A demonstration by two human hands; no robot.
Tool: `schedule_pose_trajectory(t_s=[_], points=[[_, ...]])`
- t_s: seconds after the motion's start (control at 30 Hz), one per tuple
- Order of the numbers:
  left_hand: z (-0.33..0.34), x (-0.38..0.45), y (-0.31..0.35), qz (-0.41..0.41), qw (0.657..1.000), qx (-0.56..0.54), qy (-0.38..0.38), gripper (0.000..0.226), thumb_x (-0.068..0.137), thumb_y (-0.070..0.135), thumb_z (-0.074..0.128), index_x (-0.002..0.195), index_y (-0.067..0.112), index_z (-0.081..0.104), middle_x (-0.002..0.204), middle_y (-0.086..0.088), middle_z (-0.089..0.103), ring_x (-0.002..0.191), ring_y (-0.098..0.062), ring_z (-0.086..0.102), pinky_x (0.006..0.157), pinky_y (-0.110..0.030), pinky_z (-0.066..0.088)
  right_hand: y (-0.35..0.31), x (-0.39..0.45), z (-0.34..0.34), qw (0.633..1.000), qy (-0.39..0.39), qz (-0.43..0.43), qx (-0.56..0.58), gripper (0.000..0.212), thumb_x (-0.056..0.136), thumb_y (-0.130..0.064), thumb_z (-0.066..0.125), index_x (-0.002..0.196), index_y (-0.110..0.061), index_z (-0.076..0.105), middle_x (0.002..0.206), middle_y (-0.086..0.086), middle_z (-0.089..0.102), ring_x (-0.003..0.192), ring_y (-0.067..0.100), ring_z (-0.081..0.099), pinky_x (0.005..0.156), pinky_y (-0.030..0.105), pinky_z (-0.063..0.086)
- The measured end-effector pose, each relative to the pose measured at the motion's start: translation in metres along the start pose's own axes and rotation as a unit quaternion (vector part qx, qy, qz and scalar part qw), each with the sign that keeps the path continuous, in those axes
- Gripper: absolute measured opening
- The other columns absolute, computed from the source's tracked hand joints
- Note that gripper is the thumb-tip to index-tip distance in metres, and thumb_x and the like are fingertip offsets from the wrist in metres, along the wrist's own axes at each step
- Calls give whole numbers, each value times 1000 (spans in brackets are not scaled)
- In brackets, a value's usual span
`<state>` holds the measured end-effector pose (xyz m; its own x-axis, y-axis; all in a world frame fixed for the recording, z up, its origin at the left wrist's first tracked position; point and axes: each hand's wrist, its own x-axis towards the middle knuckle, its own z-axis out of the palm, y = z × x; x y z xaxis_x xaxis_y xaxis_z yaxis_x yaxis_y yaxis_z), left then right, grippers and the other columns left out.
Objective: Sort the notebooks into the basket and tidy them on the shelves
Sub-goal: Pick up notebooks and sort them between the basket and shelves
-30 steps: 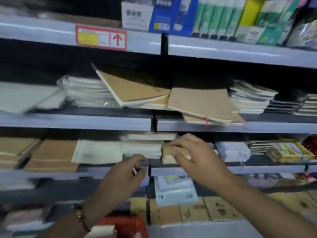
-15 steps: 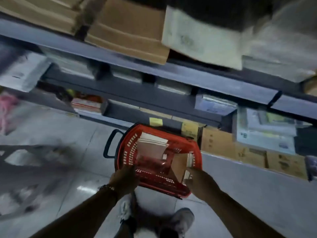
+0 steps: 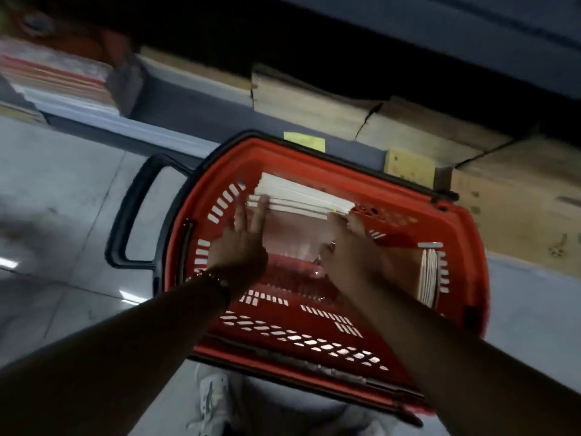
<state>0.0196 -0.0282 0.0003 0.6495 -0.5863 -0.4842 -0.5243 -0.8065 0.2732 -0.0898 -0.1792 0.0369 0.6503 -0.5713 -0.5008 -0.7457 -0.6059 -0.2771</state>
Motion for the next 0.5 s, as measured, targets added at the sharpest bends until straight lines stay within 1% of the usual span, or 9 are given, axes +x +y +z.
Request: schedule_pose_trajectory(t_s=[0.03, 0.1, 0.13, 0.17, 0.2, 0.27, 0.33, 0.4, 0.5], points=[[11, -6, -2, -1, 1000, 3, 7, 101, 93, 21, 55, 152, 36, -26, 164, -15, -19, 127, -39, 50, 62, -31, 44, 3, -1, 5, 1000, 10, -2, -23, 61, 91, -26, 57, 149, -29, 37, 158, 1, 26, 130, 28, 46, 98, 37, 45], [26, -17, -2, 1, 1000, -10, 24, 100, 94, 23, 56, 152, 37, -24, 164, -15, -18, 129, -40, 50, 59, -27, 41, 7, -6, 9, 999, 21, -12, -38, 60, 92, -26, 57, 148, -29, 37, 158, 1, 26, 136, 27, 39, 102, 39, 44], [28, -20, -3, 1, 999, -15, 35, 95, 94, 24, 57, 154, 36, -15, 165, -17, -10, 128, -39, 50, 60, -27, 44, 10, -8, 11, 999, 23, -18, -40, 60, 92, -26, 57, 148, -28, 37, 157, 1, 28, 137, 27, 37, 104, 40, 42], [28, -21, -3, 1, 999, -21, 50, 84, 94, 25, 58, 155, 33, -1, 164, -18, 4, 125, -38, 52, 64, -29, 49, 12, -9, 11, 998, 31, -21, -45, 59, 92, -27, 58, 148, -27, 37, 155, 2, 30, 136, 27, 37, 105, 39, 41], [25, -23, -3, 2, 997, -39, 66, 70, 94, 26, 58, 150, 27, 15, 158, -18, 21, 119, -34, 55, 69, -30, 52, 13, -9, 12, 998, 35, -19, -44, 58, 92, -28, 60, 146, -25, 38, 153, 3, 34, 135, 26, 37, 105, 39, 39], [24, -22, -7, 3, 994, -74, 81, 43, 96, 26, 56, 134, 21, 37, 135, -10, 46, 106, -24, 58, 73, -28, 52, 15, -11, 16, 998, 44, -17, -48, 58, 91, -32, 63, 143, -25, 40, 148, 4, 38, 133, 26, 38, 104, 38, 39], [21, -21, -11, 15, 996, -70, 50, 23, 101, 25, 50, 123, 23, 50, 117, -2, 62, 94, -14, 61, 73, -24, 51, 15, -15, 18, 997, 47, -18, -67, 59, 89, -34, 66, 142, -27, 40, 148, 4, 38, 133, 25, 38, 100, 38, 42], [15, -21, -11, 34, 997, -60, 17, 19, 103, 24, 47, 117, 26, 60, 107, 3, 68, 85, -7, 60, 70, -19, 44, 17, -17, 18, 997, 48, -12, -60, 63, 88, -33, 67, 144, -29, 38, 150, 1, 36, 133, 25, 39, 96, 37, 45], [-10, -32, -6, 64, 995, -80, -1, 21, 104, 24, 47, 116, 25, 65, 95, 8, 67, 75, 0, 56, 62, -11, 35, 20, -26, 8, 998, 50, 30, 14, 78, 84, -34, 74, 150, -31, 32, 154, -1, 33, 132, 25, 44, 88, 33, 45]])
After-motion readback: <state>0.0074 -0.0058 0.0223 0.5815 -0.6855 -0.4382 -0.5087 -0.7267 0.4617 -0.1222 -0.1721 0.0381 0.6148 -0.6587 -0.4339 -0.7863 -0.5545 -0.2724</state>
